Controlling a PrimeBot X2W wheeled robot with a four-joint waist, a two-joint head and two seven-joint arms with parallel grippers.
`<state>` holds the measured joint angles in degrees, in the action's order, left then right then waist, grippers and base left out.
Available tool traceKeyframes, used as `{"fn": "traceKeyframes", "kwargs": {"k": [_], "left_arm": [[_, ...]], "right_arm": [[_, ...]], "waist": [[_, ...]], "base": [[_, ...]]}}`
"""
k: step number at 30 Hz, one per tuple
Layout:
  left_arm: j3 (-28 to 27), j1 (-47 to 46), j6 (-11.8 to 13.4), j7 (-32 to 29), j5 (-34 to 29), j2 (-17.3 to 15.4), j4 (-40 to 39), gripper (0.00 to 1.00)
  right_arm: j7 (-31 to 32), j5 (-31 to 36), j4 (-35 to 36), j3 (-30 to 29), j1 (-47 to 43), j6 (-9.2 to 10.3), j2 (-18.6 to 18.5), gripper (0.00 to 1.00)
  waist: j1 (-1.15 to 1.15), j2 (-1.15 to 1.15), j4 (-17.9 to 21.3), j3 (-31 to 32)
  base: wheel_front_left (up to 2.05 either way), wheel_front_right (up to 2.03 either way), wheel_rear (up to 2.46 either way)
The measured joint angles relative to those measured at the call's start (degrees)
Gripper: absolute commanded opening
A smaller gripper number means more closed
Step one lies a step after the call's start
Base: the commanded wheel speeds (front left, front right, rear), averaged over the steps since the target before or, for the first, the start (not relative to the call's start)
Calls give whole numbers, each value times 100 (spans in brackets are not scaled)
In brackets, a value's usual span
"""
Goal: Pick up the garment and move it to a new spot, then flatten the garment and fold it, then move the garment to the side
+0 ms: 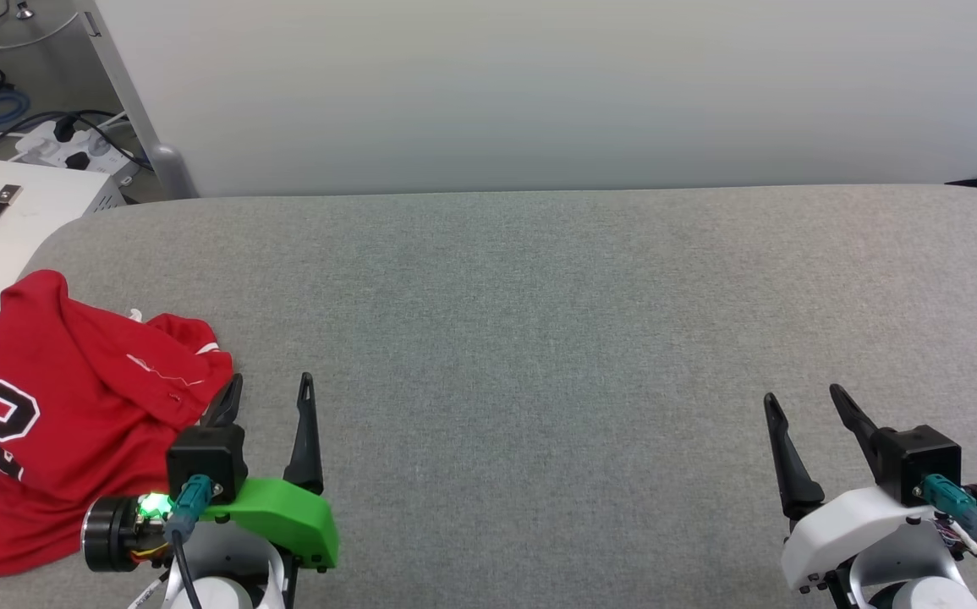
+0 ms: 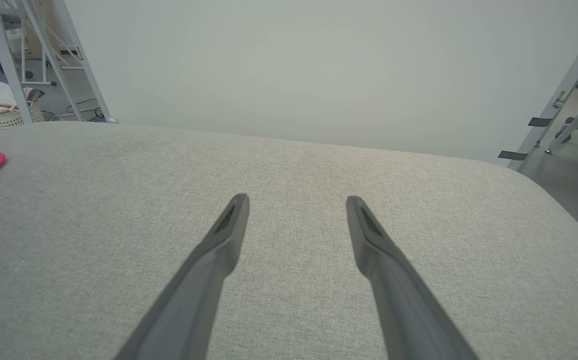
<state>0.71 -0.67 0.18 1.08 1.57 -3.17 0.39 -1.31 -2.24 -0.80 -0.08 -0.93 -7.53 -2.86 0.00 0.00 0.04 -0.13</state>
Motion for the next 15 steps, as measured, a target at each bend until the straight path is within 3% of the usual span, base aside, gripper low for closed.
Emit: {"fn": "traceKeyframes", "kwargs": {"k": [15], "left_arm": [[83,-2,0,191,99,0,32,100]], "right_arm": [[-177,-286,-25,-1,1,0,0,100]], "waist": [[0,0,-17,-15]], "base": [[0,0,0]]}}
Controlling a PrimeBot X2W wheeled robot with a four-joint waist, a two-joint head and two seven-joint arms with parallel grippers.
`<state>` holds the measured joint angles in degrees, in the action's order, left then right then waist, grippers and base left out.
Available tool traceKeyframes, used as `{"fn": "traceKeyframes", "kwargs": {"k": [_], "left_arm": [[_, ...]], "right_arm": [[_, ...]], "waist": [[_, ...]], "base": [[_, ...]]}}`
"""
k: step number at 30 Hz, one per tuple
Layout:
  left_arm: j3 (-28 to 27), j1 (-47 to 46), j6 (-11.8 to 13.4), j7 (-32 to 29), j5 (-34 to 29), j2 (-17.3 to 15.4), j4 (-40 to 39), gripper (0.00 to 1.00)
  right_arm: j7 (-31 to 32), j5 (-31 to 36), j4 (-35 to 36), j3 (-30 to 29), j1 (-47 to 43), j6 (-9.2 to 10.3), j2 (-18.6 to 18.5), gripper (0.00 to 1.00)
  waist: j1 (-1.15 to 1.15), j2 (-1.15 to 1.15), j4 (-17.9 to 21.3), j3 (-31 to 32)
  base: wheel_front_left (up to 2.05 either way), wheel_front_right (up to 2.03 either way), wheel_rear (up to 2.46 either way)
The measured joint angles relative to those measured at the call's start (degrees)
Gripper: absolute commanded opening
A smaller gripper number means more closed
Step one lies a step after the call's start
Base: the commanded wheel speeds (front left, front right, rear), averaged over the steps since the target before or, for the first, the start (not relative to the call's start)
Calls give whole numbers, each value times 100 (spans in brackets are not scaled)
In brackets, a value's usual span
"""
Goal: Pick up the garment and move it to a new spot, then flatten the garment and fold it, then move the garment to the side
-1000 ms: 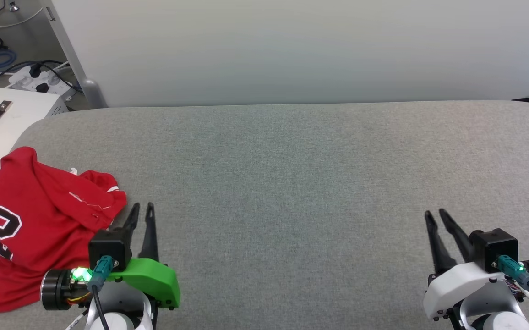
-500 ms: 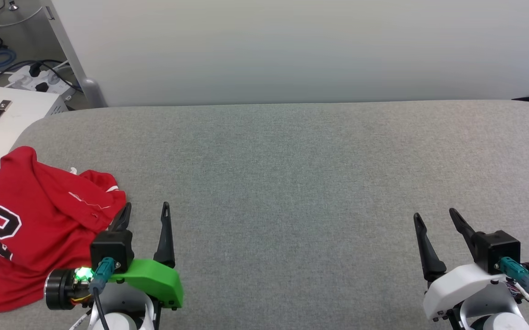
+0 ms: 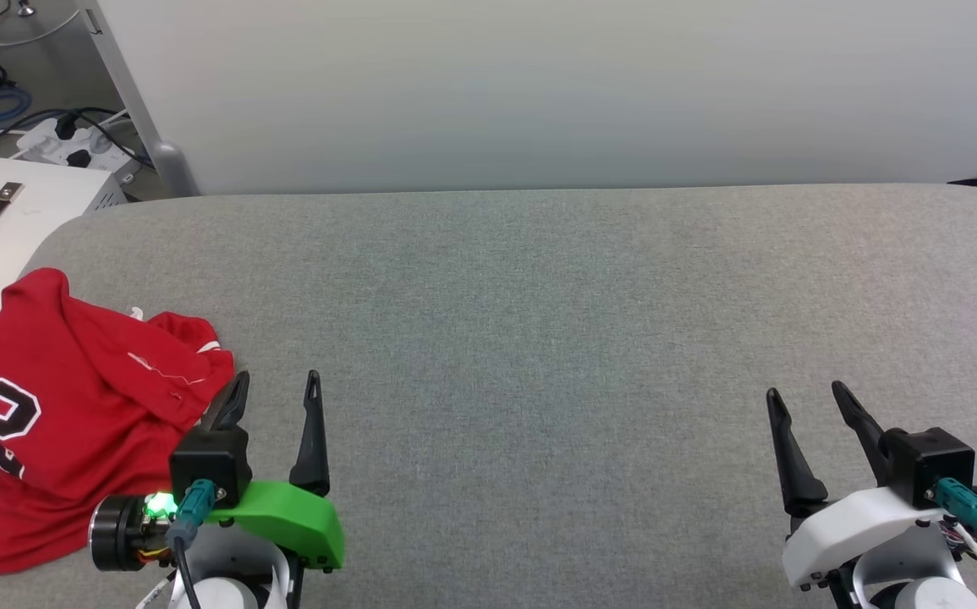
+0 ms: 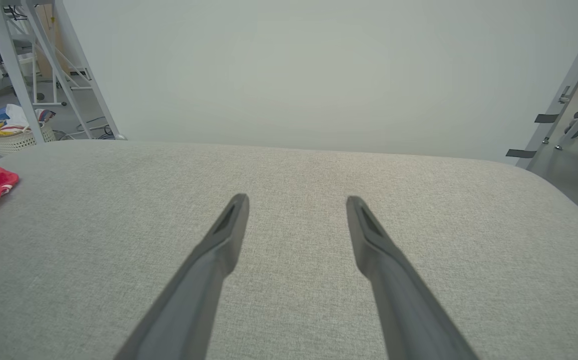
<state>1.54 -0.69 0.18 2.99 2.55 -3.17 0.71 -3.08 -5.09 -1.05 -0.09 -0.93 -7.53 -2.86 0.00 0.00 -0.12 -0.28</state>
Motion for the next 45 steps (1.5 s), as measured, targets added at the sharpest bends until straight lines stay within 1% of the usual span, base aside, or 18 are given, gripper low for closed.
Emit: {"fn": "traceKeyframes", "kwargs": {"k": [19,33,39,45], "left_arm": [[65,-4,0,222,124,0,74,100],[103,-9,0,381,285,0,249,100],[108,-18,2,460,309,0,309,100],[101,-37,9,530,357,1,346,100]], "right_arm": [[-225,-169,36,7,1,0,0,100],[-248,-185,166,2,1,0,1,100],[-258,-231,202,-7,1,0,1,100],[-281,-233,275,10,0,0,1,100]], "waist": [[0,0,35,-32],[0,0,49,-30],[0,0,10,-32],[0,0,-126,-33]], "base": [[0,0,0],[0,0,0],[0,0,0],[0,0,0]]}}
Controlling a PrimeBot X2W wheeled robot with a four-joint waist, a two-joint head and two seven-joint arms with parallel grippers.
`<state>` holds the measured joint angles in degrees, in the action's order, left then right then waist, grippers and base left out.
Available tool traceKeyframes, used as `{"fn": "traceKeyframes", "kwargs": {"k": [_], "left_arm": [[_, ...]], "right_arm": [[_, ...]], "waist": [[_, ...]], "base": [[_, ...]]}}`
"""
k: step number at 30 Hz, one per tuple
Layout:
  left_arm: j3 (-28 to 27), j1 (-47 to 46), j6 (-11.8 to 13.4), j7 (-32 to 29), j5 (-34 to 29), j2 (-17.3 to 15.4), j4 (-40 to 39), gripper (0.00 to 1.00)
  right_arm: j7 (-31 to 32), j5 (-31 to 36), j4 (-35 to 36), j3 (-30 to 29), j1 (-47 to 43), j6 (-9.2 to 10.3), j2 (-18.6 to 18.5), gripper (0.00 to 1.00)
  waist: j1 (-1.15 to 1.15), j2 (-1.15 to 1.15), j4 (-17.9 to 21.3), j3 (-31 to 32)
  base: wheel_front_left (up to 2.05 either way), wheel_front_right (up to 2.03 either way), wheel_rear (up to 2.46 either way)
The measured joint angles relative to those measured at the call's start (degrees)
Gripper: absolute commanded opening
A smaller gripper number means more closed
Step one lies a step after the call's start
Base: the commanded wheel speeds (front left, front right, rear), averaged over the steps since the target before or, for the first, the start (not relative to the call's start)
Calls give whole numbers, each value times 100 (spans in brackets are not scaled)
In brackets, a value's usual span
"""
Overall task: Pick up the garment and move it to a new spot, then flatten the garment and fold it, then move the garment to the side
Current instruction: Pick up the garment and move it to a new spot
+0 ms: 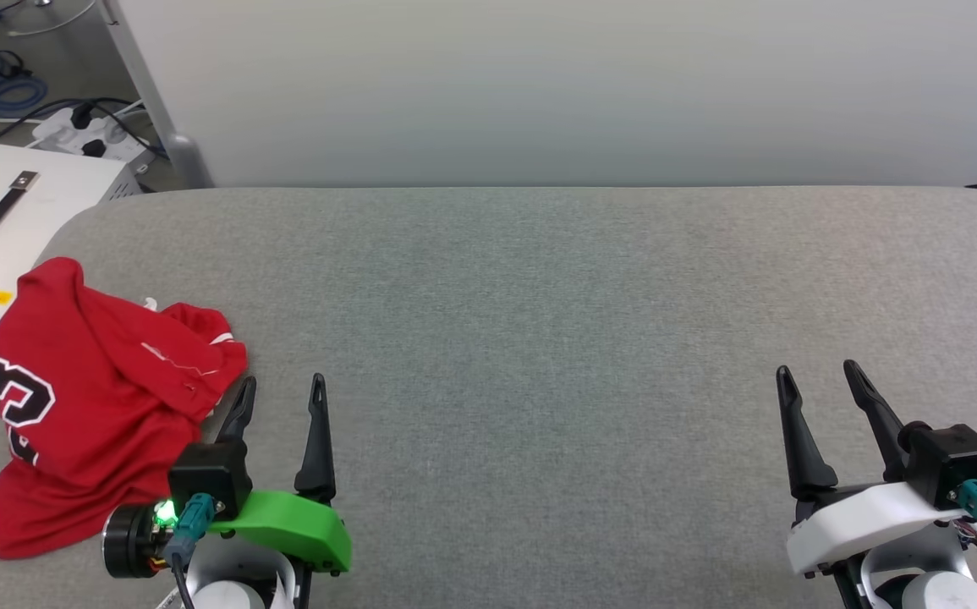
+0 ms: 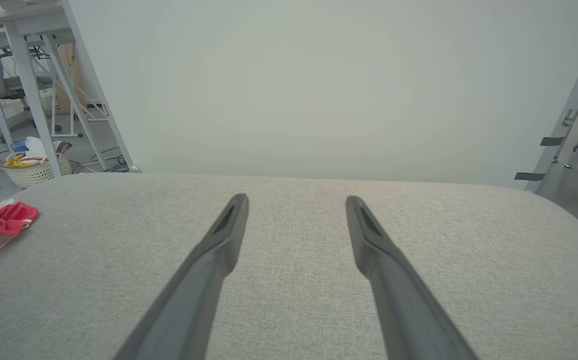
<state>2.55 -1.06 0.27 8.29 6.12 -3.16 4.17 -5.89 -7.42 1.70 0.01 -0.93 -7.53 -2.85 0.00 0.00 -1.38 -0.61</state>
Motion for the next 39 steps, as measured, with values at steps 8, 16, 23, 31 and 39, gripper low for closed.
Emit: {"fn": "traceKeyframes", "kwargs": {"k": [8,16,23,31,39], "left_arm": [[-21,-57,24,102,53,0,5,100],[-89,-75,53,185,196,0,24,100],[-153,-75,58,286,271,1,49,100],[-263,-72,81,382,312,1,70,100],[-289,-62,76,480,381,1,92,100]], "right_arm": [[-1,-41,122,143,0,0,-53,100],[-1,-40,221,333,1,0,-178,100],[0,-19,269,554,21,1,-316,100],[-27,-34,319,769,62,1,-386,100],[-116,-91,321,905,100,1,-392,100]], "waist": [[0,0,-321,-49],[0,0,-867,-88],[0,0,-1338,-102],[0,0,-1879,-99],[0,0,-2427,-67]], "base": [[0,0,0],[0,0,0],[0,0,0],[0,0,0],[0,0,0]]}}
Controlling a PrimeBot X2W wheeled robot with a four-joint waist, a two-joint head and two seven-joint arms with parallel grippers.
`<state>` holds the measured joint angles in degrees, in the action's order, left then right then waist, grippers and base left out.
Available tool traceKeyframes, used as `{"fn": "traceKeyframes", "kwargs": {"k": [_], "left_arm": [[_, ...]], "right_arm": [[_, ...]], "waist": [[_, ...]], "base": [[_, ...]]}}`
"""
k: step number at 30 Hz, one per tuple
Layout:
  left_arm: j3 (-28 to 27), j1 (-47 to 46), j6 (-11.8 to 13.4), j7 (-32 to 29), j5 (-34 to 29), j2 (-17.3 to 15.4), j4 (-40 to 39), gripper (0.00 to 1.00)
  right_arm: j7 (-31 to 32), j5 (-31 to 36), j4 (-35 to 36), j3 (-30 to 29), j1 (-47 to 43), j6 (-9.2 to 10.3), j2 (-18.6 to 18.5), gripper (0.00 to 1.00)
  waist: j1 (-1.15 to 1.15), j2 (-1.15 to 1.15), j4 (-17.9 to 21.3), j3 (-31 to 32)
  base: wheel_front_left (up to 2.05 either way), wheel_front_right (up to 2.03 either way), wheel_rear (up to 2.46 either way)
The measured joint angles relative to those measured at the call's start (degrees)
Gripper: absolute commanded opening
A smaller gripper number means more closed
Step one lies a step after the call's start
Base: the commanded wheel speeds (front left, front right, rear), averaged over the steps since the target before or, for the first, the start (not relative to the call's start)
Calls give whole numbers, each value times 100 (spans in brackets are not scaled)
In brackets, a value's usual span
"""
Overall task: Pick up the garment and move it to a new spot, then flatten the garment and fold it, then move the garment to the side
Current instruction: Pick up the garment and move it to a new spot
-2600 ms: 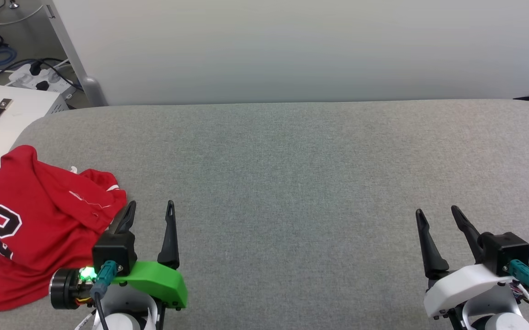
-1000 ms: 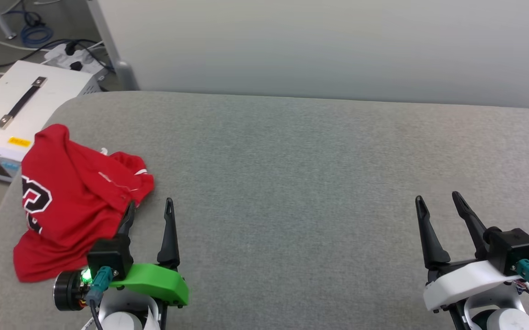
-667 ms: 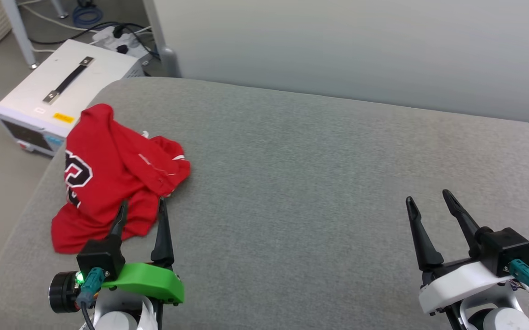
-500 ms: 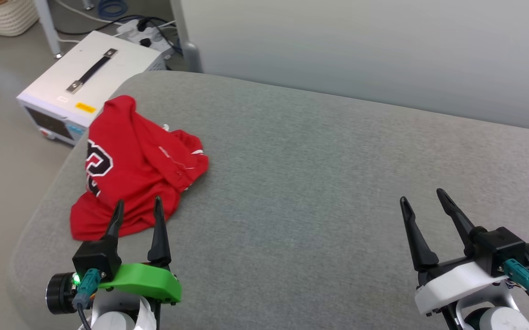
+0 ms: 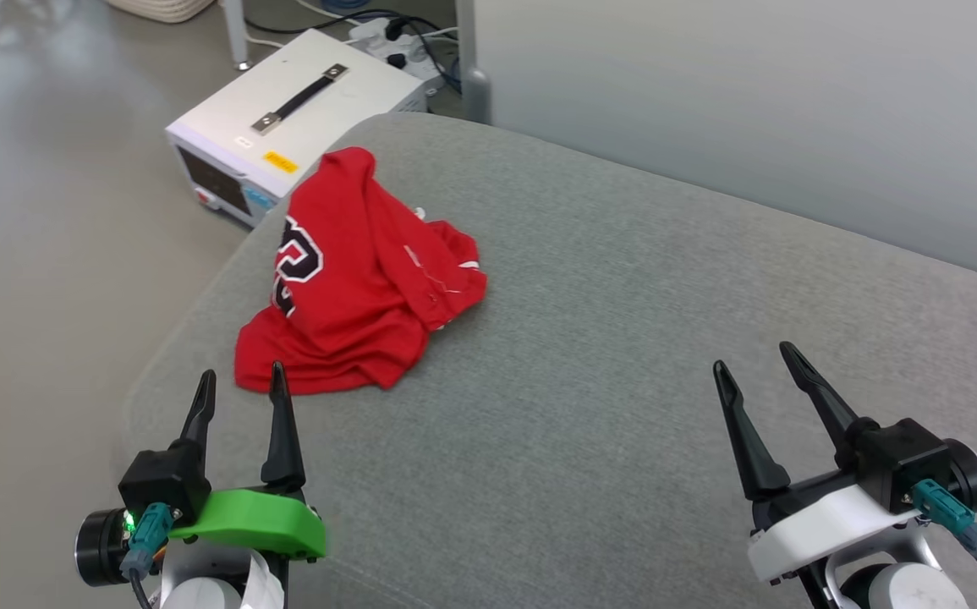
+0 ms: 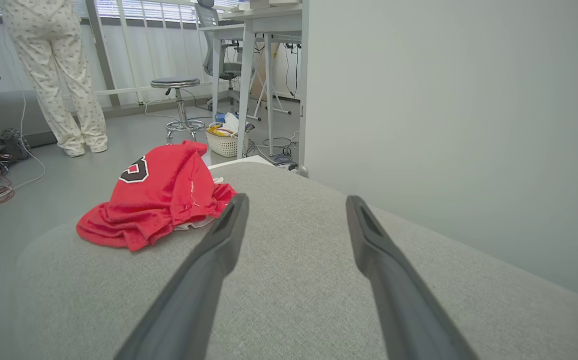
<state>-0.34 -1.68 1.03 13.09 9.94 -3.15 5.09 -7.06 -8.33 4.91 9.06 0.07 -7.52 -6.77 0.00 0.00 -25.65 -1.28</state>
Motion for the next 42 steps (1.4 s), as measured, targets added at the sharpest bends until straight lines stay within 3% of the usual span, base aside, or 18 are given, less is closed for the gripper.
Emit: {"fn": "traceKeyframes", "kwargs": {"k": [16,30,37,42], "left_arm": [[-34,8,-30,156,123,0,176,100],[11,-88,-42,156,146,0,377,100],[24,-893,-233,156,143,-10,732,100],[87,-1728,-489,96,225,-137,1489,100]], "right_arm": [[-87,-44,35,125,7,-1,20,100],[-118,-40,55,29,46,-1,22,100],[47,-25,212,37,273,-1,-110,100],[185,-46,347,89,473,0,-296,100]], "waist": [[0,0,-776,16],[0,0,-723,-60],[0,0,-532,-280],[0,0,-282,-529]], "base": [[0,0,0],[0,0,0],[0,0,0],[0,0,0]]}}
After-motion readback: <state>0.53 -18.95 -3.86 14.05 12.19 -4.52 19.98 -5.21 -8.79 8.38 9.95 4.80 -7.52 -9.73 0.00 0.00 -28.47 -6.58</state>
